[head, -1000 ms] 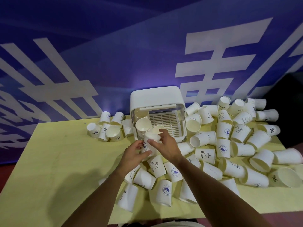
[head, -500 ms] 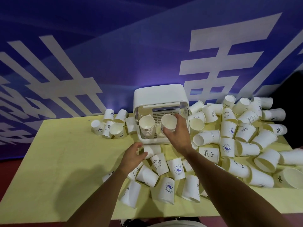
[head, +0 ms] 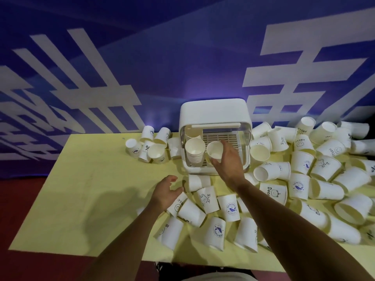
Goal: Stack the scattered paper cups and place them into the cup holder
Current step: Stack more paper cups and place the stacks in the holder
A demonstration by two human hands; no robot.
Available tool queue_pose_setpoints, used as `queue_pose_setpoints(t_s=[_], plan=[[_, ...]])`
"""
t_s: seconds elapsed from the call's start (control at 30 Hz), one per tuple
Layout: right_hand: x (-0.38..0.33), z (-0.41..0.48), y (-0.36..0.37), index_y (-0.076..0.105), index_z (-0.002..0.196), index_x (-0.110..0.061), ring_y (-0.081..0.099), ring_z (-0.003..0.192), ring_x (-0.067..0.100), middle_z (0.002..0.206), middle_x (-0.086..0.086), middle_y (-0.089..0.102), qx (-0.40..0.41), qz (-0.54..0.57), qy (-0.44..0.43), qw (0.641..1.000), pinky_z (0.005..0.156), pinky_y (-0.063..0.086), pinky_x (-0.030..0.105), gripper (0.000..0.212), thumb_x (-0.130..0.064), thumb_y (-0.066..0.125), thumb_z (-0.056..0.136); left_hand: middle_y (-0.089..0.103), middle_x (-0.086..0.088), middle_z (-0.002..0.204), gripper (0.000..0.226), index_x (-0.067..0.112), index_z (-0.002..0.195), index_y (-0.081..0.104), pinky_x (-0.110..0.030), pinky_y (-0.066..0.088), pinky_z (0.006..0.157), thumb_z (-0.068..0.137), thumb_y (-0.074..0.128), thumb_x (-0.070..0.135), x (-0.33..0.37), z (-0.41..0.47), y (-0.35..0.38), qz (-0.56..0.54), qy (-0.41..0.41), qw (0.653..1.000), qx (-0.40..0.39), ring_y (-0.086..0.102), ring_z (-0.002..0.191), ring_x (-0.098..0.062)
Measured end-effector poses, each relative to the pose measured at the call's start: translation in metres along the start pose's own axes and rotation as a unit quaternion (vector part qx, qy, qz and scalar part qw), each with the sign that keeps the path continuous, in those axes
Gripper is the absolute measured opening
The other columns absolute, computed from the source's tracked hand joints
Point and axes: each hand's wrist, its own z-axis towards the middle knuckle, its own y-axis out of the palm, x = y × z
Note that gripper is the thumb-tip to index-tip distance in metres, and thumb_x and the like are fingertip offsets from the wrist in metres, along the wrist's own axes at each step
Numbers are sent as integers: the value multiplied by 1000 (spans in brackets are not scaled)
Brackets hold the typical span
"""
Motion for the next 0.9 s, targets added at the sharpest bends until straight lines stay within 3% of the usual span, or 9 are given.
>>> queue_pose_setpoints(t_s=[0.33, 0.6, 0.9], plan=[[7, 3, 14, 40, 143, -14, 49, 128, 29, 142, 9, 51, -35, -49, 32, 998, 108, 44, 46, 79, -36, 80, 78, 58, -1, 132, 46, 13, 131, 56, -23, 41, 97, 89, 72, 25, -6, 3, -1, 4, -2, 1000, -1, 52, 118, -14], [-7, -19, 17, 52, 132, -15, 51, 119, 22, 129, 5, 56, -18, -14, -41, 999, 101, 45, 36, 47, -32, 64, 90, 59, -2, 131, 45, 14, 130, 56, -25, 42, 98, 89, 73, 25, -15, 4, -6, 3, -7, 1000, 0, 53, 114, -13], [-44, -37, 47, 60, 126, -14, 59, 106, 24, 117, 5, 64, -92, -15, -106, 990, 88, 50, 35, 40, -31, 64, 90, 57, 0, 133, 52, 15, 133, 54, -26, 39, 105, 86, 74, 29, -31, -2, -28, 6, -37, 999, -5, 51, 127, -17]])
